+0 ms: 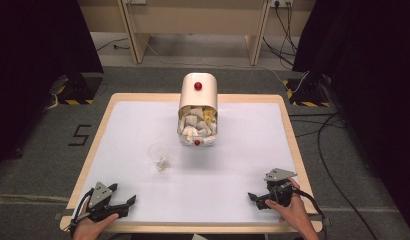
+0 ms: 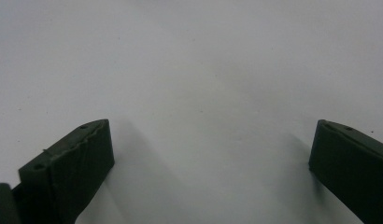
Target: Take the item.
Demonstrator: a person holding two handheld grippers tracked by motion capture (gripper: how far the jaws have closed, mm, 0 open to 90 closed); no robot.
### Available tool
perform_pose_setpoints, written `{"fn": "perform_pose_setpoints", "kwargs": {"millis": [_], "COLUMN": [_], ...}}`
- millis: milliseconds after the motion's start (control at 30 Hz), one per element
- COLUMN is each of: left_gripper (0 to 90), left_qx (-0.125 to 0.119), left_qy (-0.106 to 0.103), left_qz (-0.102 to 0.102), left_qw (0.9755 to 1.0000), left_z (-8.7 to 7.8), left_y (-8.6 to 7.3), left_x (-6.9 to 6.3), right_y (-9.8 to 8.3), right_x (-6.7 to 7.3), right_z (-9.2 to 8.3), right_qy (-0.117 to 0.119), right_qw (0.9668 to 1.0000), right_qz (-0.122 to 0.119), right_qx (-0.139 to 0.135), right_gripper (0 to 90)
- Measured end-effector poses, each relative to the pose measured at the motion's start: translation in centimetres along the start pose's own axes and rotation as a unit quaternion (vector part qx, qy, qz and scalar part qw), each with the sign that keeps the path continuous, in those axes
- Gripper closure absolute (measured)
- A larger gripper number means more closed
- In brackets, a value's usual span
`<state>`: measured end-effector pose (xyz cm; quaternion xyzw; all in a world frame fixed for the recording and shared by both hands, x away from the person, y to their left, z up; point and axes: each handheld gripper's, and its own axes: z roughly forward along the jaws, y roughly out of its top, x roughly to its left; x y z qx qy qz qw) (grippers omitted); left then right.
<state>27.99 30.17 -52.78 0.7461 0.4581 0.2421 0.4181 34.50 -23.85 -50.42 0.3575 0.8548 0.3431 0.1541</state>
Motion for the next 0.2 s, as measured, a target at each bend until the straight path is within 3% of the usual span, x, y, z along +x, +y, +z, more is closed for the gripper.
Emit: {"fn": "perform_pose_setpoints", "kwargs": {"millis": [200], "left_gripper": [15.4], "left_qx": [0.0], "left_qy": [-0.001], "left_qz": [0.0], "left_qw": [1.0], "left_z": [0.01], "left_y": [0.01], "left_x": [0.01], "right_y": [0.0], "right_x": [-0.01], "right_z": [0.0], "right_qy": [0.0], "right_qw": [1.0], "right_qz": [0.0], "right_qx": [0.0], "right_gripper": [0.5]}}
